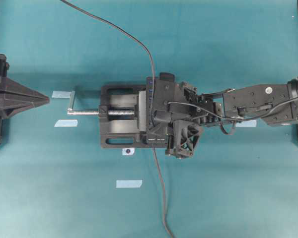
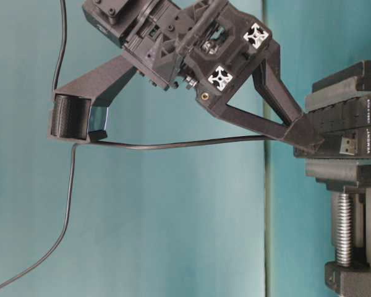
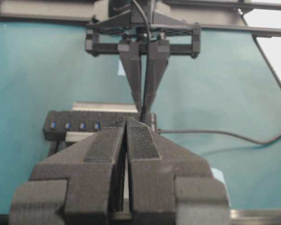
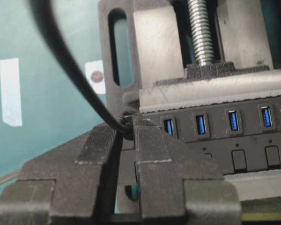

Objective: Insert the USB into the front port of the fixed hub.

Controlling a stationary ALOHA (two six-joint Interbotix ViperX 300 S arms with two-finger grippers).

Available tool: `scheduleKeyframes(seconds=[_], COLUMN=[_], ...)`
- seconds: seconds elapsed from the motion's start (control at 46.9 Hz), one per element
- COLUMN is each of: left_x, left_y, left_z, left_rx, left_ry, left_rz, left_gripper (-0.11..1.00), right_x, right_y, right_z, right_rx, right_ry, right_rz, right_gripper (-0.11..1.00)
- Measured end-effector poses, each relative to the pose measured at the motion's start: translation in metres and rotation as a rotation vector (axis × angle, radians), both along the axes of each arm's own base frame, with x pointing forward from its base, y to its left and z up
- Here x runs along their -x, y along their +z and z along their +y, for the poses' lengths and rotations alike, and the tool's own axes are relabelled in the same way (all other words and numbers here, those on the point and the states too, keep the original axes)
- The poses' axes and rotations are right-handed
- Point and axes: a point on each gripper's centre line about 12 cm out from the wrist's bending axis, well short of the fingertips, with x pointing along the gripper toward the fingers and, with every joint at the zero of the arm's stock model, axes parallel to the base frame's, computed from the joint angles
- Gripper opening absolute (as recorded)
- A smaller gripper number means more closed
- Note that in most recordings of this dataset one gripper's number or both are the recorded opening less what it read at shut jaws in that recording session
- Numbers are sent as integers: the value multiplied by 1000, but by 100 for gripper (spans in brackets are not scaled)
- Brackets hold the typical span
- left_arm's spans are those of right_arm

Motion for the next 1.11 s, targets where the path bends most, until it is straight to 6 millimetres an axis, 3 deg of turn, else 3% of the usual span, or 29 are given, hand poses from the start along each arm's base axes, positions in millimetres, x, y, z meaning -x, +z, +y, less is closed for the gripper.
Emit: scheduleKeyframes(seconds=[0.597,1.108], left_x=[0,5], left_y=[0,-1], left_z=[0,0], left_rx=[0,0], left_ry=[-2,0], left_rz=[0,-15], left_gripper=[0,0], right_x=[-5,-16], right_y=[7,2], right_z=[0,1], right_rx=[36,37], right_ry=[22,25], right_rz=[60,64], right_gripper=[8,8])
